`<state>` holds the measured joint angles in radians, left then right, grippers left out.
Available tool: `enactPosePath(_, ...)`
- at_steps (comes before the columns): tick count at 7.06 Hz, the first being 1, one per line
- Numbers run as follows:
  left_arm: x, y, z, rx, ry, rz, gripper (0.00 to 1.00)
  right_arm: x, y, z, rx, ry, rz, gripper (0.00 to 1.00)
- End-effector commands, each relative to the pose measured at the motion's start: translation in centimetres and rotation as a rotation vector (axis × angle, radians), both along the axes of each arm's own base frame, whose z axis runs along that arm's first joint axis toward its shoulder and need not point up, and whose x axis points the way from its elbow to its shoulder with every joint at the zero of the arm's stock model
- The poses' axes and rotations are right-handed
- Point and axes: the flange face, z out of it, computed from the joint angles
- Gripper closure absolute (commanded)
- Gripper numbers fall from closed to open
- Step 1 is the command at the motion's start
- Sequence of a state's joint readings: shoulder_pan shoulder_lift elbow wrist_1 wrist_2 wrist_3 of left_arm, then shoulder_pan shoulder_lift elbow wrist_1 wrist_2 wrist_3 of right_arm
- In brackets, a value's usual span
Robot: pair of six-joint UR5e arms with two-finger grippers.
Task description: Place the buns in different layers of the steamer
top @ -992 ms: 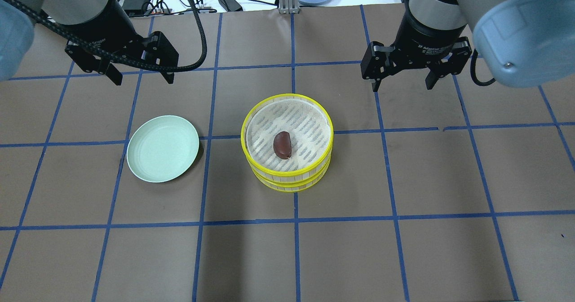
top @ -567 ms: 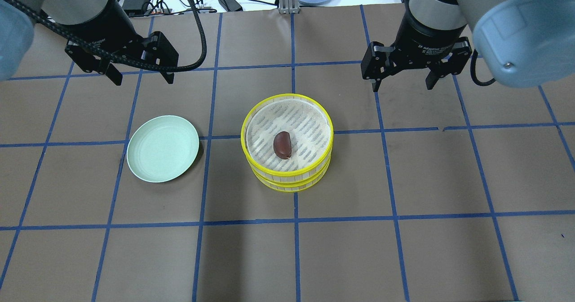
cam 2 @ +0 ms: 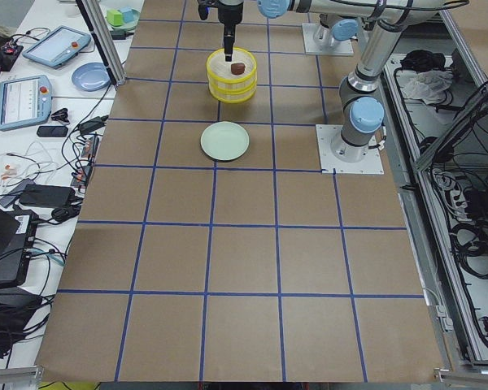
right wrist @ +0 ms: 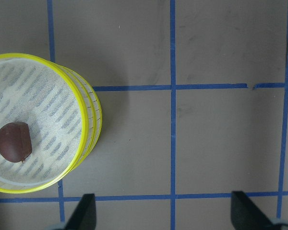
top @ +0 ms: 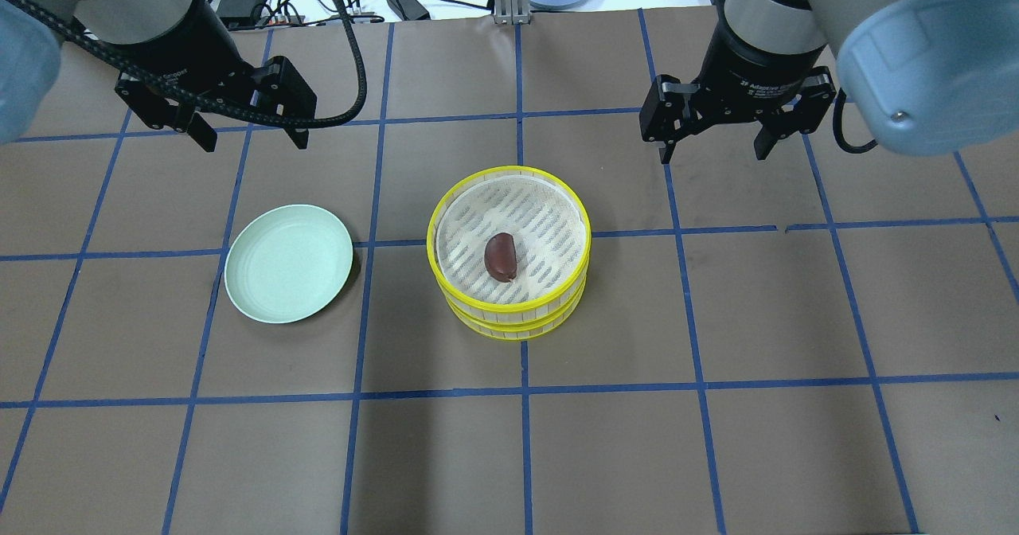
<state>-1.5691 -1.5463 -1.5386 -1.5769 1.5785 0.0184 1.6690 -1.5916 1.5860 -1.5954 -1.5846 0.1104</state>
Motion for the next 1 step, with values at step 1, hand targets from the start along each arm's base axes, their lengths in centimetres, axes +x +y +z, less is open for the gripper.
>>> enactPosePath(1,-0.01,0.00,0.00,0.000,0.000,0.000,0.00,0.00,0.02,0.02,-0.001,0.000,0.000,0.00)
